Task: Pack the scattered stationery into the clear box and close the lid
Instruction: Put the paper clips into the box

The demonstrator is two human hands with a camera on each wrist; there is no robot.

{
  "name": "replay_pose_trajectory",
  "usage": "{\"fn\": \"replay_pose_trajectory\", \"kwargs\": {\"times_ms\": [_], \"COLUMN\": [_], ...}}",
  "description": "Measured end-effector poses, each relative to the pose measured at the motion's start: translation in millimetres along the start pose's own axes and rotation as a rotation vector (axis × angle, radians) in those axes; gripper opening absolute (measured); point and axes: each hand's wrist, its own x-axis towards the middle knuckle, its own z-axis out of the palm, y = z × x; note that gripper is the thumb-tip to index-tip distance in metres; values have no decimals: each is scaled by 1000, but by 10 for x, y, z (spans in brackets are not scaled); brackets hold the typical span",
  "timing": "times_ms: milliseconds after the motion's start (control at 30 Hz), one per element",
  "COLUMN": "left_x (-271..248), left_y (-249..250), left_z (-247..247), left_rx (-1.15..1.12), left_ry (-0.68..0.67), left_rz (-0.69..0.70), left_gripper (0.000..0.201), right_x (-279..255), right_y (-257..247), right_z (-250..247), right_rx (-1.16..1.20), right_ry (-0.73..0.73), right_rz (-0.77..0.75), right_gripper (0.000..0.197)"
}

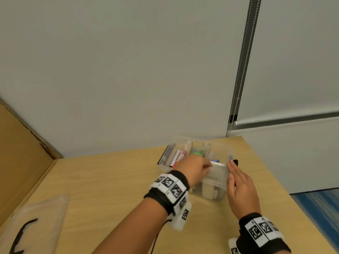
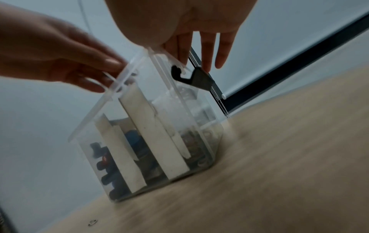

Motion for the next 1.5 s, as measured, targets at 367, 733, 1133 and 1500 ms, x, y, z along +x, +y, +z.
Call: {"fn": "replay_pose_trajectory", "kwargs": {"times_ms": [367,733,1133,1500], "left_x": [-1694,-2064,-2061,-1873], "left_y": [-1453,-1604,-1716,-1513], "left_z": [143,727,802,770], "left_rx": [-44,-156,-238,68], "left_ry": [112,-233,-8,-124], "left_rz": [-410,-572,-558,-486], "left_gripper": [28,89,52,28], "right_x": [-508,-615,-775,-903], "right_y": [-948,-1378,-1251,-1503], "right_z": [320,1313,1089,1319], "right_rx": [41,-312,-215,-353], "right_ry": [-246,-1096,-992,-884], "right_rz": [-433,-524,-364,-449], "right_gripper": [31,65,96,28]}}
